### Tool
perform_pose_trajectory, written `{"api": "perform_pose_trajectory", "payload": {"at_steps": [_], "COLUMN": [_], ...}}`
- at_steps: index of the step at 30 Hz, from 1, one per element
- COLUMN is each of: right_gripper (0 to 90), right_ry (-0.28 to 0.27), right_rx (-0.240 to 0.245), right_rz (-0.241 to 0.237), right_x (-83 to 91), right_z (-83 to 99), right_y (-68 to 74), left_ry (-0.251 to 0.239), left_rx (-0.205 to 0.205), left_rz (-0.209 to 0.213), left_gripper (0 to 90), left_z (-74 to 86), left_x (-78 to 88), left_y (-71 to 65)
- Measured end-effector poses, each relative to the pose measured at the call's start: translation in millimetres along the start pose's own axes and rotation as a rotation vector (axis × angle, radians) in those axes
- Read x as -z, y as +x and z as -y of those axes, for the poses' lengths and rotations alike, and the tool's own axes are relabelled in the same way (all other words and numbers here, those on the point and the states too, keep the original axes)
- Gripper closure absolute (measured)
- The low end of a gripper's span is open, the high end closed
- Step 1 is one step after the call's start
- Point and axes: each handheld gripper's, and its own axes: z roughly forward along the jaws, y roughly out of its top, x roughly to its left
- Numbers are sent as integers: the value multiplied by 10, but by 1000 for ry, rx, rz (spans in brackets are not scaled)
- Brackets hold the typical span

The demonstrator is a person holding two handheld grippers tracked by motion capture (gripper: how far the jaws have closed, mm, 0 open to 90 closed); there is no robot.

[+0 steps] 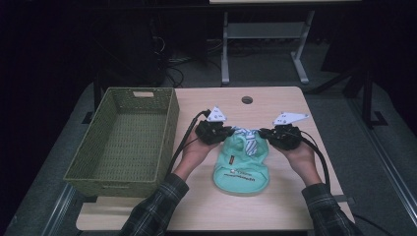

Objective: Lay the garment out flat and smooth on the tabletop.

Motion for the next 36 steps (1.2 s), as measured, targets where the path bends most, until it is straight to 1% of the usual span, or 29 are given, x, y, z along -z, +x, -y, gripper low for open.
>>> {"api": "perform_pose_trajectory", "payload": {"at_steps": [3, 4, 5, 7, 8, 9, 11, 13, 14, 17, 19, 21, 22, 23, 24, 25, 27, 29, 30, 32, 35, 36], "right_gripper": [839, 839, 840, 839, 839, 838, 838, 837, 837, 834, 829, 823, 822, 819, 815, 815, 808, 802, 801, 801, 801, 800], "right_ry": [-27, -44, -46, -63, -77, -87, -88, -74, -72, -59, -66, -65, -70, -72, -63, -62, -63, -56, -58, -68, -50, -46], "right_rx": [15, 17, 22, 16, 28, 28, 19, 12, 15, 13, 15, 14, 16, 17, 10, 14, 7, -23, -29, -35, -38, -37], "right_rz": [26, 34, 40, 52, 60, 63, 51, 38, 42, 25, 25, 8, 9, 5, -7, -12, -20, -53, -64, -69, -80, -83], "right_x": [58, 81, 101, 143, 167, 185, 195, 184, 178, 166, 177, 188, 198, 204, 206, 207, 208, 198, 195, 192, 176, 171], "right_z": [-80, -115, -154, -216, -233, -240, -219, -173, -142, -65, -10, 36, 63, 91, 112, 136, 188, 229, 253, 287, 326, 334], "right_y": [11, -1, -17, -28, -34, -33, -29, -1, 22, 67, 107, 145, 177, 203, 226, 245, 275, 284, 287, 300, 313, 316], "left_ry": [-30, -35, -46, -56, -71, -75, -74, -65, -58, -53, -55, -49, -45, -45, -36, -28, -18, -13, -10, 0, 10, 10], "left_rx": [4, -4, -6, -30, -31, -30, -34, -38, -44, -48, -53, -65, -70, -66, -78, -84, -87, -79, -75, -69, -52, -41], "left_rz": [-14, -18, -23, -30, -32, -30, -25, -19, -13, 0, 6, 6, 10, 15, 19, 20, 24, 32, 36, 45, 57, 64], "left_gripper": [834, 834, 834, 834, 832, 831, 830, 829, 828, 826, 823, 820, 818, 816, 813, 812, 806, 806, 806, 805, 802, 802], "left_z": [-104, -149, -186, -241, -253, -255, -232, -190, -171, -110, -64, -19, 2, 23, 38, 56, 91, 129, 141, 175, 229, 246], "left_x": [54, 81, 102, 146, 159, 171, 178, 169, 170, 186, 204, 225, 235, 242, 250, 252, 254, 257, 256, 251, 235, 232], "left_y": [38, 50, 45, 33, 21, 12, -21, -59, -72, -122, -163, -208, -223, -242, -252, -267, -288, -299, -301, -309, -319, -320]}}
